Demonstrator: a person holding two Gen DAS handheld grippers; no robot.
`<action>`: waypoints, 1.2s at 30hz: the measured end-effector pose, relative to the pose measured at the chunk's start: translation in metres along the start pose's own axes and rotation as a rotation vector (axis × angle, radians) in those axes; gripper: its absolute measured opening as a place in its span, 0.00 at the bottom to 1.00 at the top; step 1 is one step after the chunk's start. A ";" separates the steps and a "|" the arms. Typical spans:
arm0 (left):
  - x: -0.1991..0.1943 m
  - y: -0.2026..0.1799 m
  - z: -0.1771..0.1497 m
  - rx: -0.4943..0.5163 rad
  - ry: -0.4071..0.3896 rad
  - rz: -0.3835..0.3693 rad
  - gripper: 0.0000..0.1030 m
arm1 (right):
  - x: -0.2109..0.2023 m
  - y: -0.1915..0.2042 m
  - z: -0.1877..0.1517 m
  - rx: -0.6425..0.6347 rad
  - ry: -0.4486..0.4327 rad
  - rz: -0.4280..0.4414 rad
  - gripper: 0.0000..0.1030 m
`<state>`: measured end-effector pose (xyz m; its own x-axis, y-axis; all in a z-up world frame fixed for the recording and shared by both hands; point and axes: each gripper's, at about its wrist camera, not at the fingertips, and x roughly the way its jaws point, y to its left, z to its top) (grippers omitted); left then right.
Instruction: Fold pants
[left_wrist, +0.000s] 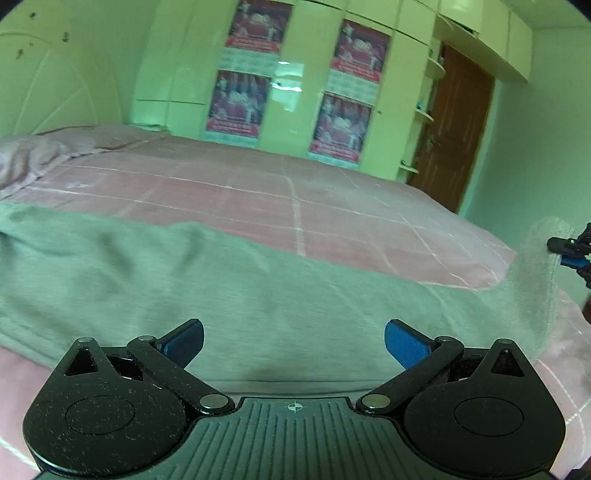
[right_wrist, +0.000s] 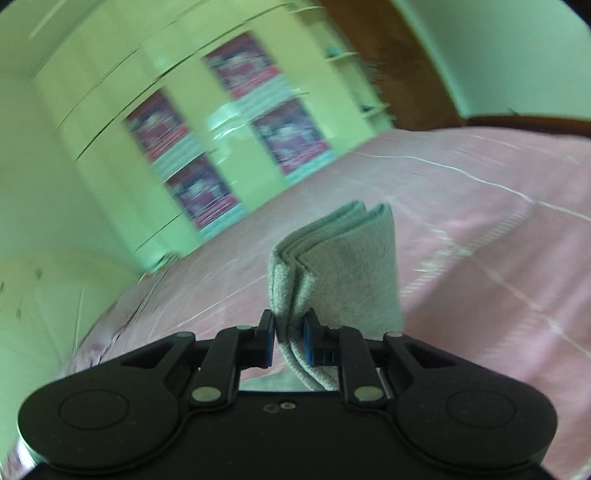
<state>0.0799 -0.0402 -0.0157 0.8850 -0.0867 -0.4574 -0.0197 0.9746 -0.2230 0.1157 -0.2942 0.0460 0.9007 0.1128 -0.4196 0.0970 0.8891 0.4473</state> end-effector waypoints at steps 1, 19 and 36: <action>-0.011 0.029 0.004 -0.019 -0.014 0.034 1.00 | 0.007 0.024 -0.004 -0.043 0.011 0.029 0.07; -0.063 0.222 -0.016 -0.221 -0.101 0.256 1.00 | 0.036 0.210 -0.168 -0.521 0.304 0.262 0.27; 0.046 0.042 -0.008 0.219 0.188 0.095 1.00 | 0.030 0.042 -0.090 -0.085 0.184 -0.053 0.33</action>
<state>0.1163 -0.0048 -0.0529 0.7817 -0.0097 -0.6236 0.0206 0.9997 0.0104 0.1090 -0.2136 -0.0195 0.8020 0.1374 -0.5813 0.0990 0.9292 0.3562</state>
